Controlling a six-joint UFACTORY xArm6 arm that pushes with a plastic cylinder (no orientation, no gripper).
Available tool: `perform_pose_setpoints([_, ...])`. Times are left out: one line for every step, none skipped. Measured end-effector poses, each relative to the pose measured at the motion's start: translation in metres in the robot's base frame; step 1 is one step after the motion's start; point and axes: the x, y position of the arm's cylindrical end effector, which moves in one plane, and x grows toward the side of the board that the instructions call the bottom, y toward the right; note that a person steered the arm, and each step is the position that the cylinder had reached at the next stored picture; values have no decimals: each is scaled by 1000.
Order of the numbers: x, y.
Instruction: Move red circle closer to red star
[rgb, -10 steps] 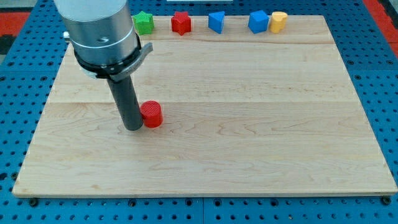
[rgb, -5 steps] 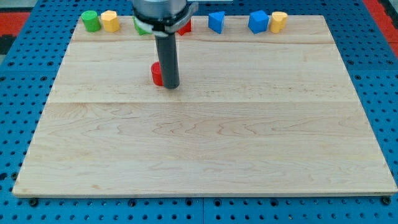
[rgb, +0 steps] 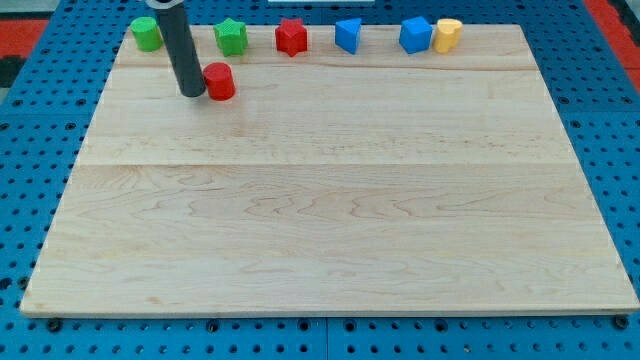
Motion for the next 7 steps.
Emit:
perform_pose_setpoints([0, 35])
perform_pose_setpoints([0, 42])
perform_pose_setpoints([0, 54])
perform_pose_setpoints([-3, 62])
perform_pose_setpoints([-20, 62])
perform_pose_setpoints([-36, 67])
perform_pose_setpoints([-25, 101])
